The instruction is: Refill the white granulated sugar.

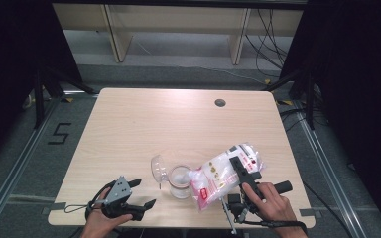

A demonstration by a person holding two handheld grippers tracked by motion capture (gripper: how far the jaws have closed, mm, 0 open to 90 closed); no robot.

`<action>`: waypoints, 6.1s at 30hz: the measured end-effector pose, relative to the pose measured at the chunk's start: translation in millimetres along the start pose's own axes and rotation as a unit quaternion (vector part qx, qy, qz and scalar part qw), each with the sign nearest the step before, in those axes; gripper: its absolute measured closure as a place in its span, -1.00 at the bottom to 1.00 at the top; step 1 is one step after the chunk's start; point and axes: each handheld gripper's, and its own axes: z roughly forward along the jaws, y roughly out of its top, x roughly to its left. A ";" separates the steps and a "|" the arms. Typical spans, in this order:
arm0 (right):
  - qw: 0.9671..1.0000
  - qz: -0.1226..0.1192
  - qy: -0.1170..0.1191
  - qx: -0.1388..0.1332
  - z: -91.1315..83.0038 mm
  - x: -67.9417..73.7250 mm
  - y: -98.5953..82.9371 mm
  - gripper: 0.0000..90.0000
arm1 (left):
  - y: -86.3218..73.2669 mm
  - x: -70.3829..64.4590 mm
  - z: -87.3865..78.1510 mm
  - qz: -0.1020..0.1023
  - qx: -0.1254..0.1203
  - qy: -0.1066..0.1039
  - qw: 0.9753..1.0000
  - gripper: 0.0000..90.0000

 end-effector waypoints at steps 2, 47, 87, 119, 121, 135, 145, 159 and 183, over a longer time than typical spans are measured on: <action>1.000 -0.006 0.005 0.000 0.6 -1.6 3.6 0.13 | 0.0 0.2 0.0 0.000 0.000 0.000 1.000 -0.63; 1.000 0.000 -0.006 -0.008 -0.3 -3.1 0.8 0.14 | 0.7 0.9 -1.0 0.003 0.001 -0.001 1.000 -0.63; 1.000 0.001 -0.002 -0.003 3.3 -9.5 -3.4 0.16 | 0.9 0.8 -1.9 0.001 0.002 0.001 1.000 -0.63; 1.000 -0.006 -0.009 -0.022 -1.7 -8.4 2.2 0.19 | 1.7 2.5 -2.6 0.017 0.003 -0.002 1.000 -0.63; 1.000 -0.008 -0.001 -0.019 -2.8 -9.7 4.4 0.19 | 1.5 2.5 -2.2 0.019 0.000 -0.002 1.000 -0.63; 1.000 0.006 -0.009 -0.019 1.1 -10.2 1.4 0.20 | 0.9 1.0 -1.8 0.005 0.000 0.000 1.000 -0.63; 0.999 -0.005 -0.004 -0.033 -2.6 -10.4 8.5 0.20 | 0.8 -0.7 -1.3 -0.004 -0.006 0.000 1.000 -0.63; 1.000 0.010 0.002 -0.013 -0.1 -10.4 1.8 0.22 | 1.4 1.0 -2.6 0.007 0.003 0.001 1.000 -0.63; 1.000 0.010 0.000 -0.026 -0.2 -14.0 3.5 0.24 | 1.1 -0.3 -1.8 0.003 -0.002 0.000 1.000 -0.63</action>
